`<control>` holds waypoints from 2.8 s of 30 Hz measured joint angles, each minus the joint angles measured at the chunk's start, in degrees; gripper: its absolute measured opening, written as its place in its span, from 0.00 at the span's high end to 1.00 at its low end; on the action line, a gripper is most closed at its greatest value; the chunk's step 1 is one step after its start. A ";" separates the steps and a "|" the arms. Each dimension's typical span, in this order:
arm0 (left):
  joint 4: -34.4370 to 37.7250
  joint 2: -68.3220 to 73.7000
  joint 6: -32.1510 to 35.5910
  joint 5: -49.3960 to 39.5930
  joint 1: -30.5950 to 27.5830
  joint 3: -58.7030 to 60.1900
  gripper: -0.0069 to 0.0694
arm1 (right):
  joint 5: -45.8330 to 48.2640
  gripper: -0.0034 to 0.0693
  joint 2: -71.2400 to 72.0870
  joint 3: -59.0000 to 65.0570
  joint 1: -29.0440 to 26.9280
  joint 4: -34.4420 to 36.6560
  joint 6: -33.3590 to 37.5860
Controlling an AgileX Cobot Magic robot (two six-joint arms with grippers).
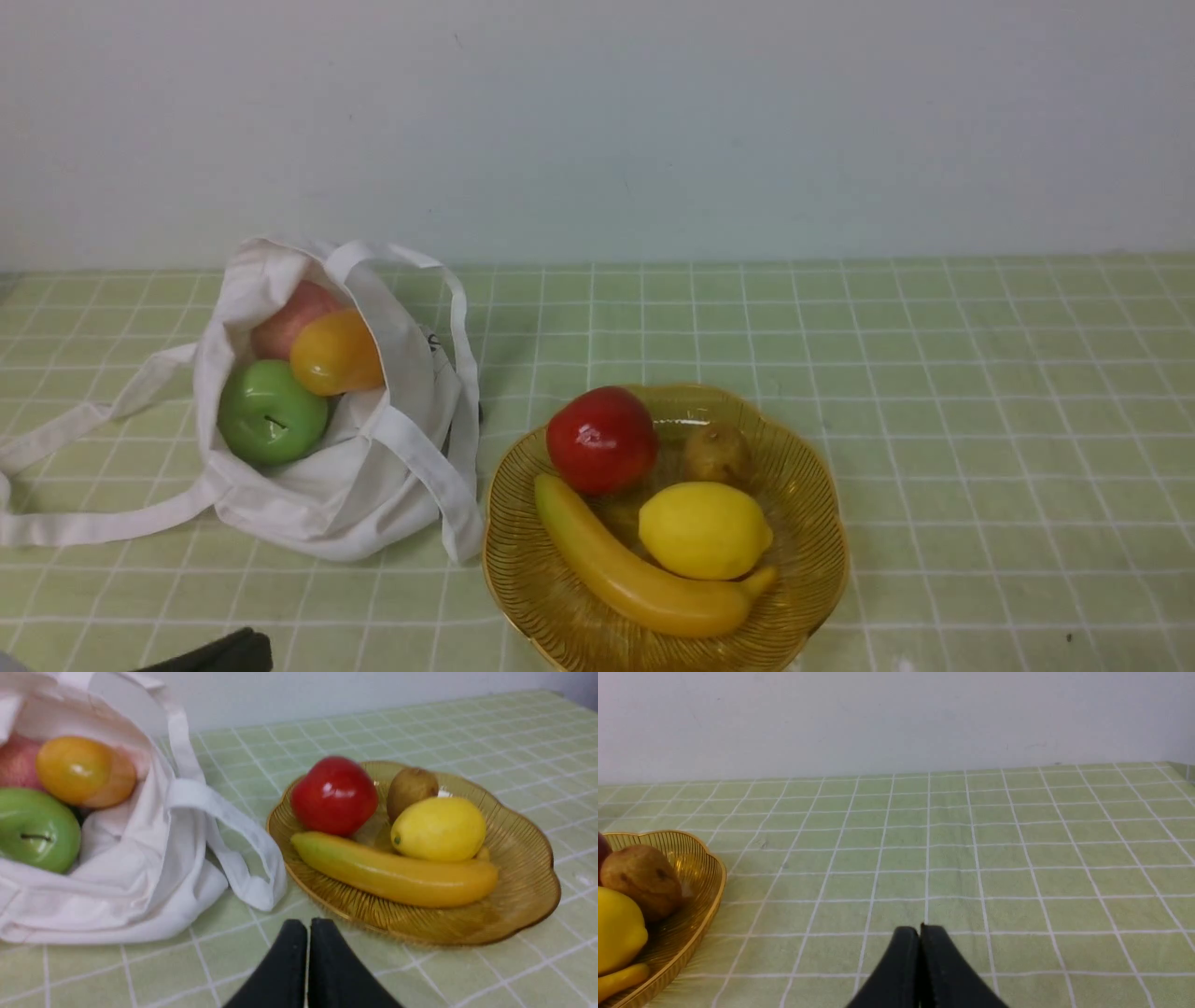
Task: Take the fruit out of the bag on the green coffee tablecloth and place them on the plate.
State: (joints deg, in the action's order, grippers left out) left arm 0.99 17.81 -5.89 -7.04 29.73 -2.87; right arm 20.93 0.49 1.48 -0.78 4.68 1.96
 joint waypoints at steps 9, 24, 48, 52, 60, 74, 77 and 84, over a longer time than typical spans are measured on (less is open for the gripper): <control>0.12 -0.12 1.50 0.12 -2.93 1.18 0.92 | 0.00 0.97 0.00 0.00 0.00 0.00 -0.05; -0.01 -16.23 9.64 -4.35 -26.38 4.48 0.92 | 0.00 0.97 0.00 0.00 0.00 0.00 -0.23; 0.00 -18.40 9.64 -14.46 -26.56 4.48 0.92 | 0.00 0.97 0.00 0.00 0.00 0.00 -0.28; 0.00 -18.40 9.64 -14.48 -26.56 4.48 0.92 | 0.00 0.97 0.00 0.00 0.00 0.00 -0.28; 0.00 -18.40 9.64 -14.52 -26.56 4.48 0.92 | 0.00 0.97 0.00 0.00 0.00 0.00 -0.28; 0.00 -18.40 9.64 -14.59 -26.56 4.48 0.92 | 0.00 0.97 0.00 0.00 0.00 0.00 -0.28; 0.00 -18.40 9.64 -14.59 -26.56 4.48 0.92 | 0.00 0.97 0.00 0.00 0.00 0.00 -0.28; 0.00 -18.40 9.64 -14.61 -26.56 4.48 0.92 | 0.00 0.97 0.00 0.00 0.00 0.00 -0.28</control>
State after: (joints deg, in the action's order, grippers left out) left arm 0.98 -0.60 3.75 -21.64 3.17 1.61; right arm 20.93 0.49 1.48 -0.78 4.68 1.68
